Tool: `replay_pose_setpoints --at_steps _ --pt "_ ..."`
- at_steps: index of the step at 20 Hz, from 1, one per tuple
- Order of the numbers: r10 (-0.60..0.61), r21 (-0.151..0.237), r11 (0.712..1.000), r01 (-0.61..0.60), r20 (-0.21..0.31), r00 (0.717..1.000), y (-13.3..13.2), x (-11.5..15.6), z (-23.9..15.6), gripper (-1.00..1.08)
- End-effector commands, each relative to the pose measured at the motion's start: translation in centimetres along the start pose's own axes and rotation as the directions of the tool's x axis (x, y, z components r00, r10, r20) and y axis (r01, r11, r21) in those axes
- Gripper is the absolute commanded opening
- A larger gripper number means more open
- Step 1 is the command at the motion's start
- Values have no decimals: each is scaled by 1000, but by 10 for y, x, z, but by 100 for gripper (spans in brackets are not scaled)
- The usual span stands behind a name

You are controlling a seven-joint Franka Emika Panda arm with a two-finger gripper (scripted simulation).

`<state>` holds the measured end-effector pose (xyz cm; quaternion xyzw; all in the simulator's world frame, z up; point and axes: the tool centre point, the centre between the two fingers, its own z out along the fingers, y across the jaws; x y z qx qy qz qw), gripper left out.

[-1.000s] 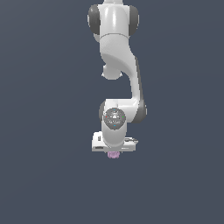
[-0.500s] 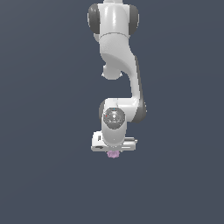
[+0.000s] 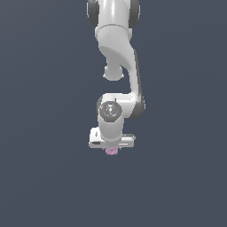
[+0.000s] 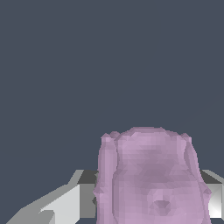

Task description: Pick up the object and move it to a goal position.

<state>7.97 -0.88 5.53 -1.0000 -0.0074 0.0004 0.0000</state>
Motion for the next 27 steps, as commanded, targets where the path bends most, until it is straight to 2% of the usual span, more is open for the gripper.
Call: replay_pose_setpoints --at_steps 1,16,27 --pt "0 0 1000 0 -1 1000 7 -9 -8 -100" --pt "1 0 1000 -1 -1 1000 69 -81 -70 -100" --pt "1 0 1000 -1 -1 1000 88 -102 -90 -100"
